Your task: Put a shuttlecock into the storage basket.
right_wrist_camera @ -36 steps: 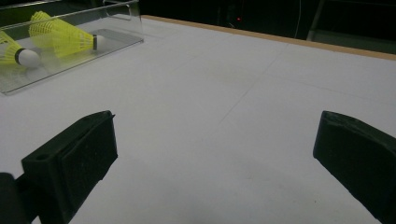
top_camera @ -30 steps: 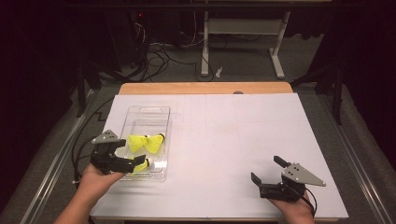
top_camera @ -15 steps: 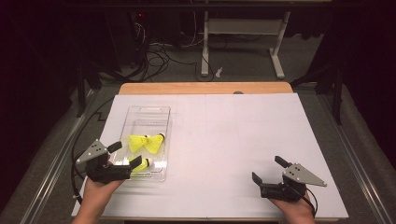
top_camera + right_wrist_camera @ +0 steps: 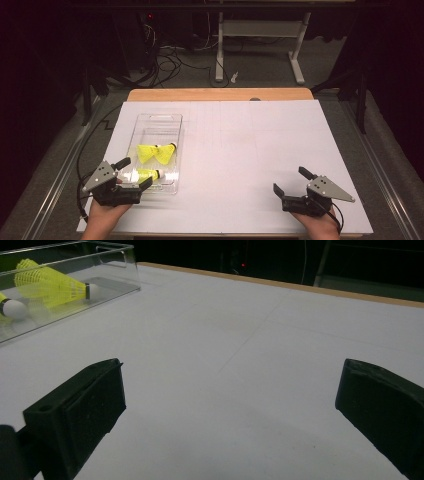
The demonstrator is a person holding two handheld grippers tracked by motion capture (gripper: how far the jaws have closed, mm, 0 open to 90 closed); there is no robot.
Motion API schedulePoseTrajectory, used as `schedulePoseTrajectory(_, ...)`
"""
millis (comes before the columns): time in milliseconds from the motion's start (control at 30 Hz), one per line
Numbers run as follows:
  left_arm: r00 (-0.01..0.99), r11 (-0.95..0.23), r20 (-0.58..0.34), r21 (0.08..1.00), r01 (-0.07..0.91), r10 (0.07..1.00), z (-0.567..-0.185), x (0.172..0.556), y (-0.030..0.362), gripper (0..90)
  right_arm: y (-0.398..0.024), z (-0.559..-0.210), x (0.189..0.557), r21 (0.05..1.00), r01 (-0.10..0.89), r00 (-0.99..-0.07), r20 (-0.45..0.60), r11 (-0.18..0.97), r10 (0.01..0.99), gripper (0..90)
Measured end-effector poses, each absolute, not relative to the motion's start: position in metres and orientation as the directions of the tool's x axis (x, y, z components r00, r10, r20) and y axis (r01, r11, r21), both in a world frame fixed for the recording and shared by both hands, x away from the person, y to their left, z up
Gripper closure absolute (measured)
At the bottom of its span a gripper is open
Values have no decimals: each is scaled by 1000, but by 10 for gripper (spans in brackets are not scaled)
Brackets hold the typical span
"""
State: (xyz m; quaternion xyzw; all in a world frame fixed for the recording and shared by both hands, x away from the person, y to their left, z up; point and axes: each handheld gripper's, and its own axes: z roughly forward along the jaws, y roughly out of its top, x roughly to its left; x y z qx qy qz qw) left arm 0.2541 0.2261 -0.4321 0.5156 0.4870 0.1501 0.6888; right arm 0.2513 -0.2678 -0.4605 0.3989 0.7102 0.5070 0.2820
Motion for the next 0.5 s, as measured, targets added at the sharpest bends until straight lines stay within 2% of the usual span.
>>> schedulePoseTrajectory(500,487,442,-549,836,326,679,-431,251,228,4,-268,-459,250,947,277,-503,2,160,864,2)
